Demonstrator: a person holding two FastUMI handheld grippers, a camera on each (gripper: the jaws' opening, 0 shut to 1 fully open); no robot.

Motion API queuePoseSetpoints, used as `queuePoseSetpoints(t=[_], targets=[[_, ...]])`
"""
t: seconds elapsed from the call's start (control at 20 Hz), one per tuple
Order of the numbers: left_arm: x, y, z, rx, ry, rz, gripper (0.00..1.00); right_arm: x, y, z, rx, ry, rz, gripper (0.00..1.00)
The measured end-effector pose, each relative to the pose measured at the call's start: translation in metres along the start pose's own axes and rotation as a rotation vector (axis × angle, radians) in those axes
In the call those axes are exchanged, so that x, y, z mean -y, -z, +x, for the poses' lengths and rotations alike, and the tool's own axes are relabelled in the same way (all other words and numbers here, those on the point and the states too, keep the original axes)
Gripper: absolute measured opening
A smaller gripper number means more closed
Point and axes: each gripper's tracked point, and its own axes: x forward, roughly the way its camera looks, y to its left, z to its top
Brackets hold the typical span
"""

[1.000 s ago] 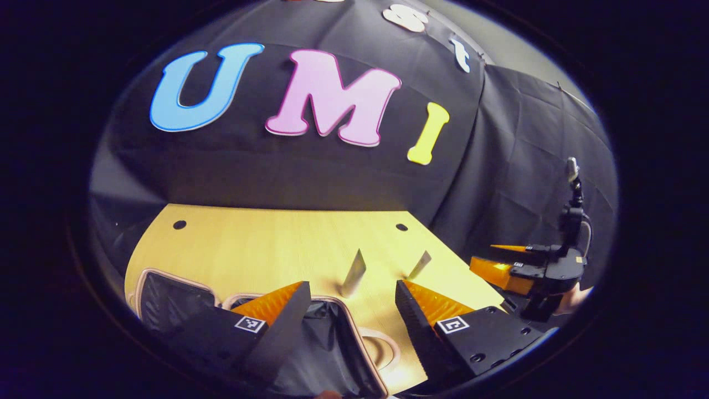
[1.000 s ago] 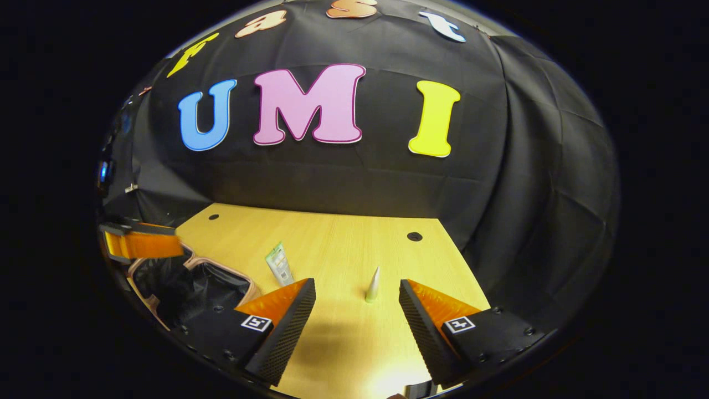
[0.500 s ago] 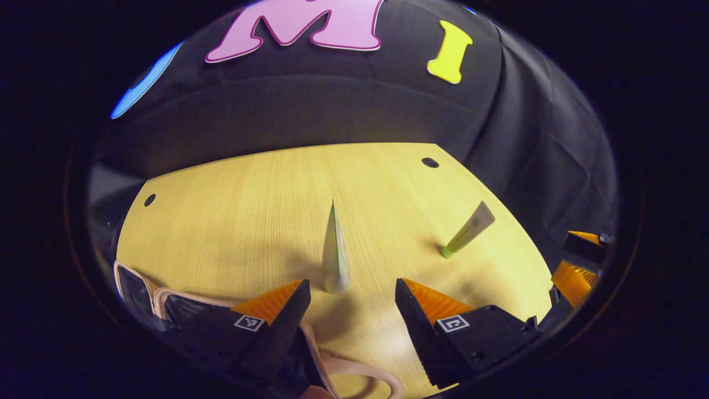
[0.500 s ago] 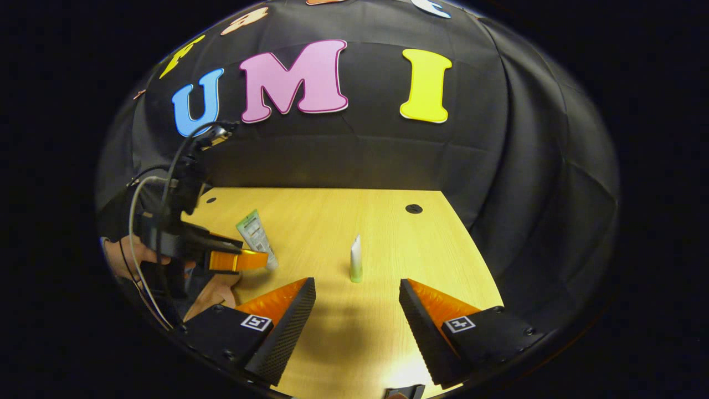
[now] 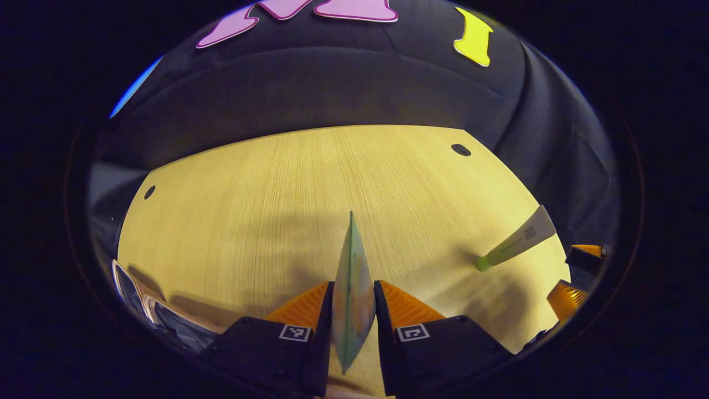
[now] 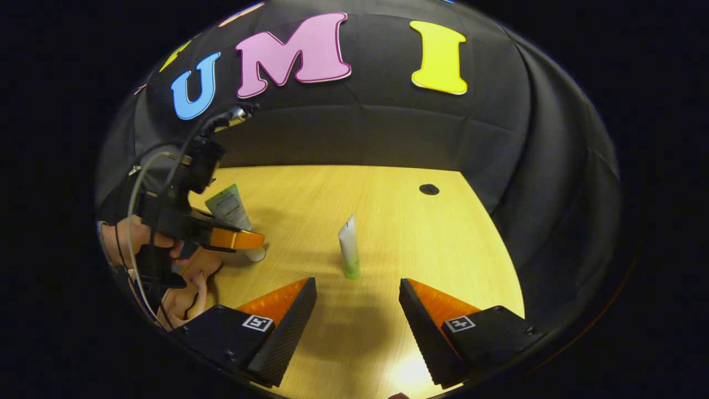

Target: First open the suitcase, pack the skin care products into it, and then close the suitcase.

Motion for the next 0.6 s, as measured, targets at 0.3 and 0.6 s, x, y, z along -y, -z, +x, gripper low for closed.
queuePoseSetpoints(t=[0.3, 0.6], targets=[[0.024, -0.011, -0.121, 0.117, 0.102, -0.010, 0.41, -0.009, 0.009, 0.050, -0.038, -0.030, -0.011, 0.96], [-0.009, 0.050, -0.196, 0.060, 0.003, -0.246, 0.40, 0.003, 0.016, 0.101, -0.065, -0.001, 0.063, 0.93]])
